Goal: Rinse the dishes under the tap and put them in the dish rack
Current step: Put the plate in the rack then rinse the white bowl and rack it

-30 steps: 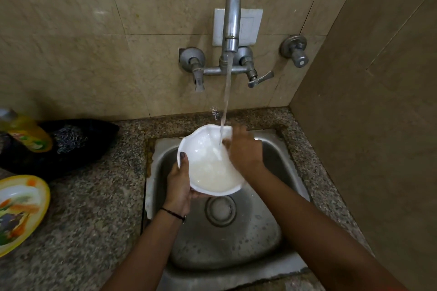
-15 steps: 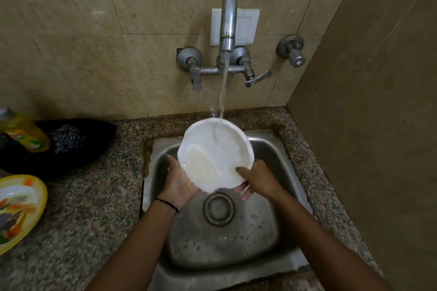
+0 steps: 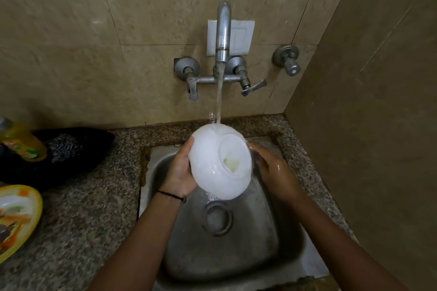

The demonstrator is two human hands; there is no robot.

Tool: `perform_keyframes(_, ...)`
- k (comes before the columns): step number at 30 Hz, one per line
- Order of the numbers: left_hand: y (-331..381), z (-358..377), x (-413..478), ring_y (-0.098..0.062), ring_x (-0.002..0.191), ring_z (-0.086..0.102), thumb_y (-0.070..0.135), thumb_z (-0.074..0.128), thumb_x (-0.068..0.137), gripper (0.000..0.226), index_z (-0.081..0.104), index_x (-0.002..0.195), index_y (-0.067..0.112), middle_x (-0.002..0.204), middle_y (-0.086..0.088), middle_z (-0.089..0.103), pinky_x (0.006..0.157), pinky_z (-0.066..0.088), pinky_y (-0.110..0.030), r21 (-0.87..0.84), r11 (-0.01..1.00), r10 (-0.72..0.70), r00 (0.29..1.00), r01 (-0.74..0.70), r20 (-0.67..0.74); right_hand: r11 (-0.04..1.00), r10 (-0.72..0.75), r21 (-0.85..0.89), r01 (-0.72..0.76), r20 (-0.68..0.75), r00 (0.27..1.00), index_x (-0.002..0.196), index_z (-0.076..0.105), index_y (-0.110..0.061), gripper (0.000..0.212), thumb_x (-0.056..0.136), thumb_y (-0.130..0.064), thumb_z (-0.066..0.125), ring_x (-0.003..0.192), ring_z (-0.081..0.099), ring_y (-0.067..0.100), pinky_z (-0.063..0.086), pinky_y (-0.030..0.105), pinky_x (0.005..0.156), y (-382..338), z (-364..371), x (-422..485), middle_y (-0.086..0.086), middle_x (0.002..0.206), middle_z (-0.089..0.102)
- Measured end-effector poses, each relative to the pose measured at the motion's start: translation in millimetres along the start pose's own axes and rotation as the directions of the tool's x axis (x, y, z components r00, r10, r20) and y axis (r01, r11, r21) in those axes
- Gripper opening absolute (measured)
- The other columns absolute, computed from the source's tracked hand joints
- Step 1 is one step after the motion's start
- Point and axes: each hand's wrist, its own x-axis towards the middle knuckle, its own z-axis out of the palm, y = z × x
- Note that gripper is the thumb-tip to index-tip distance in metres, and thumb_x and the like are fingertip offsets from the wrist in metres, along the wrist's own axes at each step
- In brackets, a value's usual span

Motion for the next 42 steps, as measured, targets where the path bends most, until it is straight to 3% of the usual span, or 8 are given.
perform_keyframes(7, -15.1, 4.4, 10.5, -0.027, 0.120, 0.059, 0.052, 0.047, 0.088, 0.070, 0.045, 0.140, 0.006, 0.133, -0.016, 0.059, 0.094, 0.052, -0.040, 0.063, 0.995, 0.076, 0.995, -0.071, -0.072, 0.894, -0.382, -0.218, 0.392, 0.089, 0.920, 0.139, 0.044, -0.007, 0.046, 0.098, -0.027, 0.038, 0.140, 0.032, 0.020, 0.020, 0.037, 0.118, -48.8, 50.3, 15.6, 0.011, 0.148, 0.039)
perform_keyframes(10, -19.5, 8.0, 8.2, -0.030, 0.123, 0.057, 0.057, 0.056, 0.085, 0.068, 0.054, 0.134, 0.010, 0.130, -0.015, 0.061, 0.108, 0.040, -0.051, 0.189, 0.971, 0.177, 0.973, -0.148, -0.147, 0.959, -0.213, -0.190, 0.211, 0.014, 0.977, 0.141, 0.040, -0.007, 0.050, 0.099, -0.032, 0.031, 0.140, 0.032, 0.020, 0.010, 0.028, 0.119, -54.8, 53.4, 47.0, 0.011, 0.148, 0.039)
perform_keyframes(25, -7.3, 23.4, -6.4, -0.020, 0.093, 0.070, 0.051, 0.042, 0.096, 0.043, 0.068, 0.105, 0.018, 0.104, -0.009, 0.073, 0.075, 0.054, -0.030, 0.378, 0.913, 0.275, 0.915, -0.152, -0.297, 0.785, -0.602, -0.208, 0.584, -0.036, 0.797, 0.122, 0.060, -0.001, 0.037, 0.093, -0.017, 0.043, 0.125, 0.050, 0.023, 0.029, 0.042, 0.114, -55.5, 59.0, 55.8, 0.014, 0.128, 0.060)
perform_keyframes(29, -2.7, 26.1, -9.9, -0.030, 0.100, 0.068, 0.062, 0.044, 0.091, 0.057, 0.066, 0.119, 0.018, 0.114, -0.010, 0.071, 0.090, 0.054, -0.050, 0.427, 0.887, 0.333, 0.881, -0.173, -0.337, 0.926, 0.173, 0.362, -0.111, -0.143, 0.974, 0.130, 0.054, -0.018, 0.042, 0.098, -0.041, 0.038, 0.124, 0.049, 0.015, 0.040, 0.031, 0.102, -55.9, 56.2, 64.4, 0.002, 0.131, 0.057)
perform_keyframes(31, 1.0, 30.5, -12.5, -0.027, 0.101, 0.067, 0.063, 0.043, 0.091, 0.058, 0.064, 0.122, 0.019, 0.114, -0.006, 0.070, 0.088, 0.054, -0.048, 0.421, 0.880, 0.372, 0.869, -0.219, -0.327, 0.456, 0.678, 0.718, -0.525, 0.101, 0.728, 0.123, 0.056, -0.023, 0.041, 0.096, -0.049, 0.040, 0.117, 0.054, 0.023, 0.043, 0.034, 0.094, -50.5, 66.0, 64.6, 0.002, 0.121, 0.061)
perform_keyframes(33, 4.0, 34.4, -16.6, -0.025, 0.098, 0.068, 0.059, 0.042, 0.092, 0.054, 0.064, 0.122, 0.019, 0.110, -0.004, 0.071, 0.080, 0.057, -0.041, 0.381, 0.887, 0.384, 0.874, -0.260, -0.297, 0.058, 0.722, 0.781, -0.622, 0.398, 0.566, 0.113, 0.062, -0.026, 0.046, 0.089, -0.061, 0.044, 0.107, 0.059, 0.029, 0.047, 0.044, 0.092, -40.0, 81.0, 49.4, 0.004, 0.109, 0.067)
perform_keyframes(35, 3.2, 34.9, -22.3, -0.025, 0.098, 0.069, 0.060, 0.045, 0.087, 0.057, 0.063, 0.123, 0.019, 0.112, -0.004, 0.071, 0.073, 0.057, -0.036, 0.372, 0.885, 0.390, 0.883, -0.280, -0.263, -0.024, 0.626, 0.815, -0.579, 0.464, 0.627, 0.108, 0.066, -0.026, 0.041, 0.088, -0.058, 0.050, 0.099, 0.064, 0.029, 0.052, 0.048, 0.086, -41.0, 92.2, 35.7, 0.006, 0.105, 0.071)
perform_keyframes(42, 30.8, 12.5, -37.1, -0.023, 0.107, 0.067, 0.051, 0.053, 0.080, 0.055, 0.061, 0.125, 0.021, 0.117, -0.005, 0.071, 0.080, 0.059, -0.041, 0.391, 0.919, 0.078, 0.996, -0.053, -0.048, 0.385, 0.684, 0.693, -0.609, 0.230, 0.693, 0.079, 0.065, -0.020, 0.029, 0.091, -0.042, 0.050, 0.088, 0.060, 0.029, 0.049, 0.038, 0.080, -13.3, 68.2, 72.6, 0.005, 0.082, 0.066)
